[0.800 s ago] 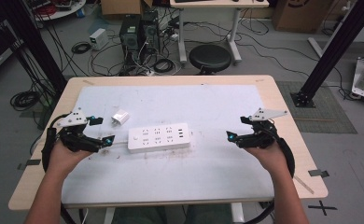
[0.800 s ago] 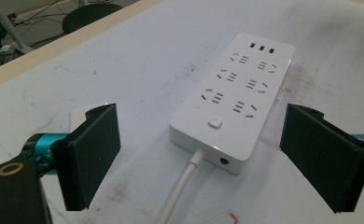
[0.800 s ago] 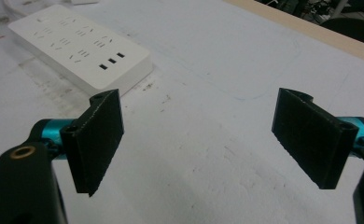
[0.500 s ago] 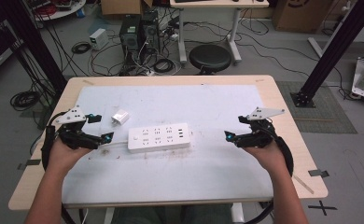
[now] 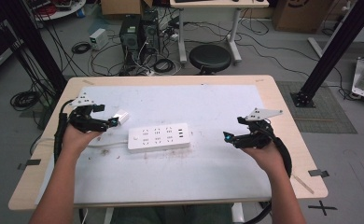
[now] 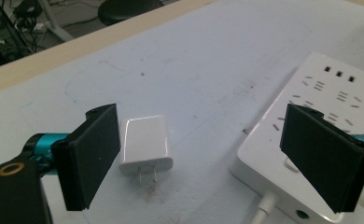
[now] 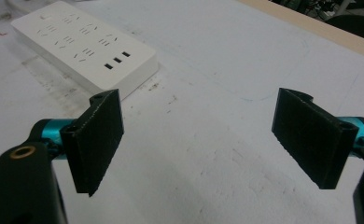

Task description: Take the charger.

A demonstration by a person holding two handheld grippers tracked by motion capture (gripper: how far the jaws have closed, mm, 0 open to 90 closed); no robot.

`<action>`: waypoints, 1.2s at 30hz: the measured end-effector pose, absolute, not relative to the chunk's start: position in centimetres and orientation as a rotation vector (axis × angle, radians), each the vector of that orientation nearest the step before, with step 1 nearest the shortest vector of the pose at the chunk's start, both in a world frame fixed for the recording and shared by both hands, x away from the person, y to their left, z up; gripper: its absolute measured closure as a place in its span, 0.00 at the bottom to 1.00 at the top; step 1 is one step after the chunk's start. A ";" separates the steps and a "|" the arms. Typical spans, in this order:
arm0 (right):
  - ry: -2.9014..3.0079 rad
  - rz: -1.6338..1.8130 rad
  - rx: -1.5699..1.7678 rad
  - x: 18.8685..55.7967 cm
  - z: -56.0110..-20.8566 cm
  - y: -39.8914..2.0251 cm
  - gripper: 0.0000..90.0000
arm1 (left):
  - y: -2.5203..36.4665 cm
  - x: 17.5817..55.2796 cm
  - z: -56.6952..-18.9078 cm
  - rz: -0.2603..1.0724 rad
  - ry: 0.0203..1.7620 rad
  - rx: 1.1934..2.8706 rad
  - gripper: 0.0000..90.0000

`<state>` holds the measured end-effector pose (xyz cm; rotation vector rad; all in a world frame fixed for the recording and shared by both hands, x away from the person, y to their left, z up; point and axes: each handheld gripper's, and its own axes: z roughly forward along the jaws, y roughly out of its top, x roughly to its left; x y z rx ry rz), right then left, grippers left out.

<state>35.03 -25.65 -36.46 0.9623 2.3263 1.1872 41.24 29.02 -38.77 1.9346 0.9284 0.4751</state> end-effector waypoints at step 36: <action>2.338 1.164 0.976 35.1 -37.2 -24.7 0.19 | 27.3 46.9 -43.8 0.437 1.065 2.136 0.29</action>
